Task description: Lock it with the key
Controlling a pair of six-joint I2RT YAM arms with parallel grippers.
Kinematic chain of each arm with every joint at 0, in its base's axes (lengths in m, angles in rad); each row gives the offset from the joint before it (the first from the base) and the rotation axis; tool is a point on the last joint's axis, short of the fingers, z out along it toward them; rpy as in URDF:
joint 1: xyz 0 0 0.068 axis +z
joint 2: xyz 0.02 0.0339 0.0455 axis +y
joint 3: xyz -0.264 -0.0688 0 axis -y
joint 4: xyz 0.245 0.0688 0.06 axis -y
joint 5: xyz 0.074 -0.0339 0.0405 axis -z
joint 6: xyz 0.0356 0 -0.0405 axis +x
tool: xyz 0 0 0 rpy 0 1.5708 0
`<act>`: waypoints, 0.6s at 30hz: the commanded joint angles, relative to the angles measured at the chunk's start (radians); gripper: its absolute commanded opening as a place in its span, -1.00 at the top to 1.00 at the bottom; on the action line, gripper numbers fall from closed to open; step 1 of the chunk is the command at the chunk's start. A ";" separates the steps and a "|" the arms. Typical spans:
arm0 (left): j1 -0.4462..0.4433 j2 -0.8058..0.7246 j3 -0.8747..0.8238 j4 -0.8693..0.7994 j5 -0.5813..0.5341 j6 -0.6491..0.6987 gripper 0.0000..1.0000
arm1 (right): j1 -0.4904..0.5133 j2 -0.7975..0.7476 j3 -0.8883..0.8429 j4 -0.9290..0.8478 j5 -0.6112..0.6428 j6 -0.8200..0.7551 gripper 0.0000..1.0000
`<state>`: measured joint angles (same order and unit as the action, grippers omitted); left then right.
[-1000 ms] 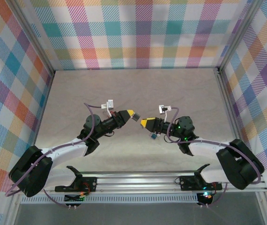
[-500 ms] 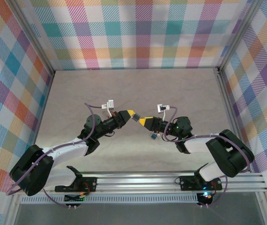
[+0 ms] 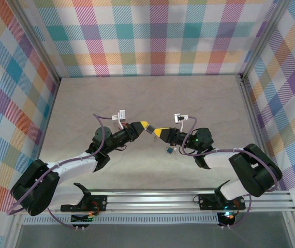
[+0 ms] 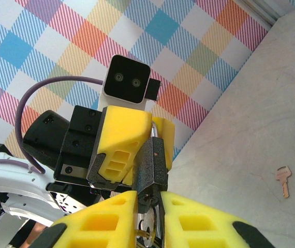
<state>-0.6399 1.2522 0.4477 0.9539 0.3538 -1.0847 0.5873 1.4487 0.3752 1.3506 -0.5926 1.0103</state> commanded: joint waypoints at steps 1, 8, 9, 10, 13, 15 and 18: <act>-0.009 -0.012 -0.007 0.091 -0.012 -0.006 1.00 | -0.004 -0.021 0.019 0.056 -0.024 0.002 0.65; -0.009 -0.016 -0.009 0.091 -0.019 -0.007 1.00 | 0.006 -0.021 0.026 0.056 -0.027 0.003 0.66; -0.009 -0.015 -0.009 0.093 -0.021 -0.006 1.00 | 0.009 -0.020 0.028 0.056 -0.028 0.004 0.68; -0.010 -0.014 -0.010 0.095 -0.021 -0.008 1.00 | 0.011 -0.019 0.030 0.056 -0.027 0.002 0.71; -0.010 -0.013 -0.012 0.100 -0.024 -0.008 1.00 | 0.014 -0.021 0.024 0.056 -0.018 -0.002 0.79; -0.010 -0.014 -0.015 0.103 -0.027 -0.009 1.00 | 0.014 -0.019 0.024 0.056 -0.018 -0.003 0.79; -0.010 -0.014 -0.015 0.103 -0.027 -0.009 1.00 | 0.016 -0.017 0.022 0.056 -0.016 -0.001 0.79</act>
<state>-0.6403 1.2522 0.4400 0.9783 0.3531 -1.0851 0.5896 1.4445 0.3782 1.3499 -0.5911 1.0100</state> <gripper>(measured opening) 0.063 0.106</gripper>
